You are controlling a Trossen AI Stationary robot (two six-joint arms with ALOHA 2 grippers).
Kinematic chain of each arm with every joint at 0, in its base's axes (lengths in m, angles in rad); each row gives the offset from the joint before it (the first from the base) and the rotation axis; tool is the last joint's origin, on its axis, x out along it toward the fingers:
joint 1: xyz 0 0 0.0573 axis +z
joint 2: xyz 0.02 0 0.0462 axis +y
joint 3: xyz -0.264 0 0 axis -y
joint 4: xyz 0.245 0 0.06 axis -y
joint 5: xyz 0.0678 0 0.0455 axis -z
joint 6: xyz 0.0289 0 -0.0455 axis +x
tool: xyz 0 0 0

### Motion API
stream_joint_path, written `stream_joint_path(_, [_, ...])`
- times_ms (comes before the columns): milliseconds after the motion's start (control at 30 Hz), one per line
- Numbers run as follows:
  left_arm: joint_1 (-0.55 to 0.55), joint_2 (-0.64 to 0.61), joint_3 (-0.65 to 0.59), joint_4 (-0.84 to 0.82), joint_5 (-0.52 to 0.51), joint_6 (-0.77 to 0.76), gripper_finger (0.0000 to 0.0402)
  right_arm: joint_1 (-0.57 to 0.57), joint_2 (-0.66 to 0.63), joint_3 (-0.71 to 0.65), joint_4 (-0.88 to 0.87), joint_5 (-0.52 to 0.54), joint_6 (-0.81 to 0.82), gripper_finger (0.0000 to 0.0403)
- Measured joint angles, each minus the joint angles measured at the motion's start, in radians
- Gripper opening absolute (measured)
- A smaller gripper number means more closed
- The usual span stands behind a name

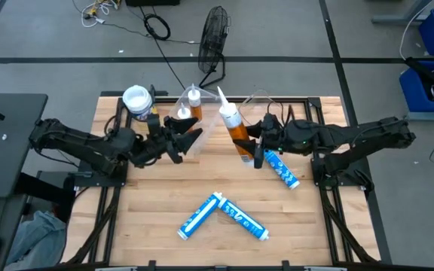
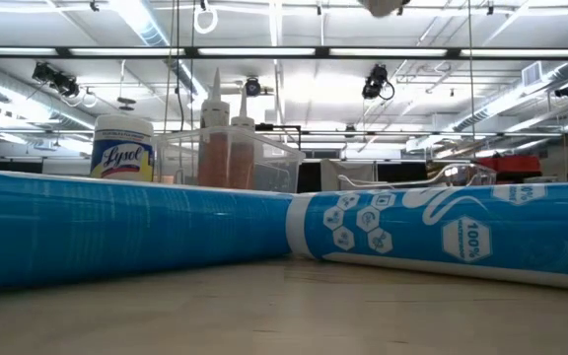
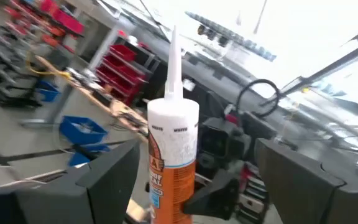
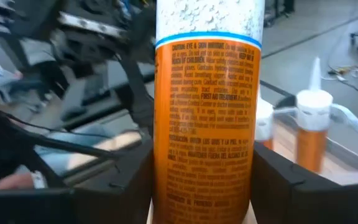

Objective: Pick & place silicon tubes, Sealant and Lysol wipes
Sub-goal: Put the orange sealant into the left transparent bin

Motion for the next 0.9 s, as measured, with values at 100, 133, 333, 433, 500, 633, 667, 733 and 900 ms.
stream_joint_path(100, [0.034, 0.012, 0.000, 0.010, 0.081, -0.034, 0.0323, 0.000, 0.004, 0.008, 0.030, -0.031, 0.000, 0.0203])
stream_joint_path(133, [0.041, 0.018, 0.000, 0.008, 0.094, -0.034, 0.0323, 0.000, 0.008, 0.008, 0.056, -0.039, 0.000, 0.0203])
stream_joint_path(333, [0.095, 0.084, 0.000, 0.022, 0.189, -0.057, 0.0323, 0.000, 0.042, 0.012, 0.132, -0.078, 0.000, 0.0203])
stream_joint_path(433, [0.116, 0.116, 0.000, 0.059, 0.225, -0.077, 0.0323, 0.000, 0.056, 0.011, 0.137, -0.100, 0.018, 0.0203])
stream_joint_path(500, [0.127, 0.135, 0.000, 0.095, 0.230, -0.077, 0.0323, 0.000, 0.059, 0.011, 0.137, -0.110, 0.019, 0.0203])
stream_joint_path(633, [0.147, 0.159, 0.000, 0.155, 0.302, -0.074, 0.0323, 0.000, 0.067, 0.011, 0.123, -0.121, 0.046, 0.0202])
stream_joint_path(667, [0.151, 0.162, 0.002, 0.166, 0.314, -0.077, 0.0323, 0.000, 0.067, 0.011, 0.126, -0.123, 0.045, 0.0202])
stream_joint_path(733, [0.155, 0.164, 0.000, 0.181, 0.327, -0.077, 0.0323, 0.000, 0.066, 0.011, 0.135, -0.131, 0.046, 0.0202])
stream_joint_path(900, [0.176, 0.163, 0.000, 0.196, 0.341, -0.077, 0.0323, 0.000, 0.067, 0.011, 0.128, -0.165, 0.049, 0.0202])
